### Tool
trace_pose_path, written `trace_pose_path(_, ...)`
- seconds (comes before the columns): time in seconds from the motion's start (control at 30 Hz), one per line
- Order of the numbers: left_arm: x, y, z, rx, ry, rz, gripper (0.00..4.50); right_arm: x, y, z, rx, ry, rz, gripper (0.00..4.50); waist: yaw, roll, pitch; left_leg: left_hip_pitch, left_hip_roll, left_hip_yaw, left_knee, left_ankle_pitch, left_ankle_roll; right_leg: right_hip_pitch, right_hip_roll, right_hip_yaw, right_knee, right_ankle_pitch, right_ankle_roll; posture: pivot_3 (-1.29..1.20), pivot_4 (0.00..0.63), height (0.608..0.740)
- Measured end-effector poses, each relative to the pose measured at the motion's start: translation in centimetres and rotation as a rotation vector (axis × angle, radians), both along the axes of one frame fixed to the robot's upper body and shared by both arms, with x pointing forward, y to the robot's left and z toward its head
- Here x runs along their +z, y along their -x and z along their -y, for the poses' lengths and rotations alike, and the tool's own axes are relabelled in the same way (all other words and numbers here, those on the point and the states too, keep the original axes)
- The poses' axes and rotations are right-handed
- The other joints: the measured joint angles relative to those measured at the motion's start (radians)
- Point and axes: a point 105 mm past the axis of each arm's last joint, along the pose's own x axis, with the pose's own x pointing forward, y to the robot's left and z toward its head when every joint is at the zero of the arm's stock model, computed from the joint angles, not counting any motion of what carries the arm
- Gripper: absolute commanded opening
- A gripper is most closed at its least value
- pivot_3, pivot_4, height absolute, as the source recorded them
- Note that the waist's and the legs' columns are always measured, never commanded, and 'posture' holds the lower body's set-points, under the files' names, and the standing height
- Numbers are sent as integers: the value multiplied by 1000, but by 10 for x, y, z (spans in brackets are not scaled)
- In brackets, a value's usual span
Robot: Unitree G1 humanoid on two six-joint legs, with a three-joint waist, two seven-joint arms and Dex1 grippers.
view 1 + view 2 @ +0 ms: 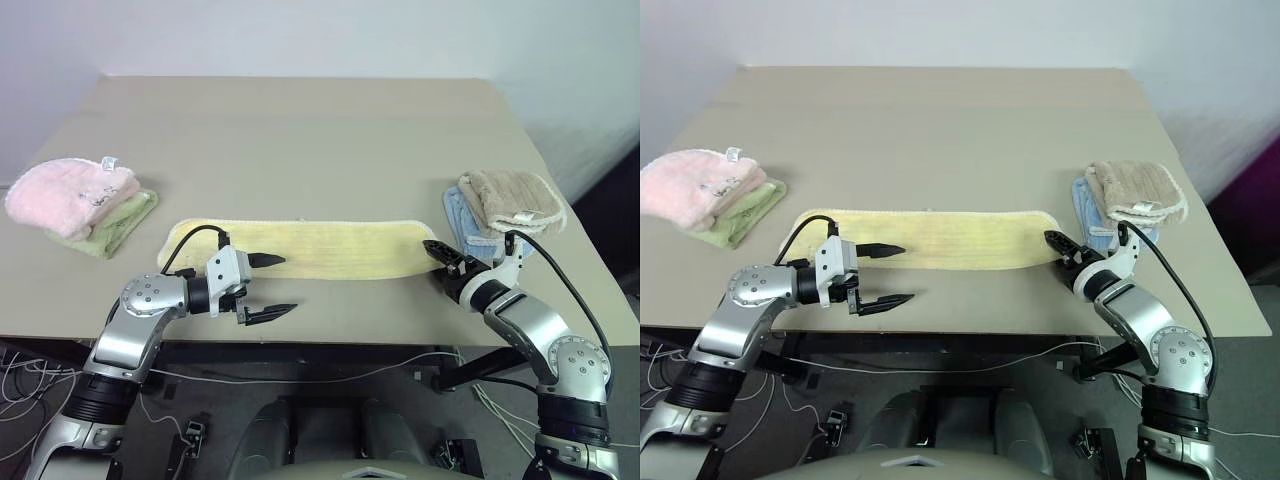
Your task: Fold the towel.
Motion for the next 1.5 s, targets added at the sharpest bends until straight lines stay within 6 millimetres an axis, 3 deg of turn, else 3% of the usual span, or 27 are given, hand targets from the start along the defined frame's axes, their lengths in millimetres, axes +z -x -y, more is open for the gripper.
trace_pose_path(0.2,-1,1,0,9,2,-1,4500,3,0,2,-9,14,13,63,1,1,1,-4,0,0,0,0,0,-3,0,0,-1,0,0,0,150,740)
trace_pose_path(0.4,-1,0,0,12,3,1,4500,8,2,3,1,50,33,23,4,3,2,-8,0,0,0,0,0,-7,0,-1,-1,1,0,0,150,740)
trace_pose_path(0.6,0,0,0,10,2,5,4500,17,11,23,-22,162,48,23,4,6,3,-15,0,0,0,0,0,-14,0,-1,-1,2,3,0,150,740)
trace_pose_path(0.7,0,0,0,9,2,4,4500,28,15,37,-20,227,70,23,4,7,4,-15,-1,0,1,0,0,-14,0,-1,-1,2,3,0,150,740)
trace_pose_path(0.8,-1,-1,0,9,0,0,4500,43,14,38,22,285,123,23,3,7,4,-15,0,0,1,0,0,-14,1,-2,0,2,3,0,150,740)
trace_pose_path(0.97,-1,-2,6,-4,0,7,4500,74,5,4,217,454,265,23,-2,8,5,-14,0,0,1,0,0,-14,2,-2,0,2,3,0,150,740)
trace_pose_path(1.17,-2,-3,8,-3,5,9,4500,98,-3,-58,552,747,453,23,1,9,5,-15,0,0,1,0,0,-14,1,-3,0,2,3,0,150,740)
trace_pose_path(1.3,-1,-4,10,-4,12,15,4500,92,-3,-109,783,852,556,23,1,8,6,-15,0,0,1,0,0,-15,1,-3,0,2,3,0,150,740)
trace_pose_path(1.4,0,-5,11,0,16,24,4500,76,-4,-146,915,841,585,23,1,8,6,-15,0,0,1,0,0,-16,1,-3,0,2,3,0,150,740)
trace_pose_path(1.5,1,-5,12,12,22,30,4500,54,-11,-168,995,888,577,23,3,8,6,-15,-1,0,1,0,0,-16,1,-3,0,3,3,0,150,740)
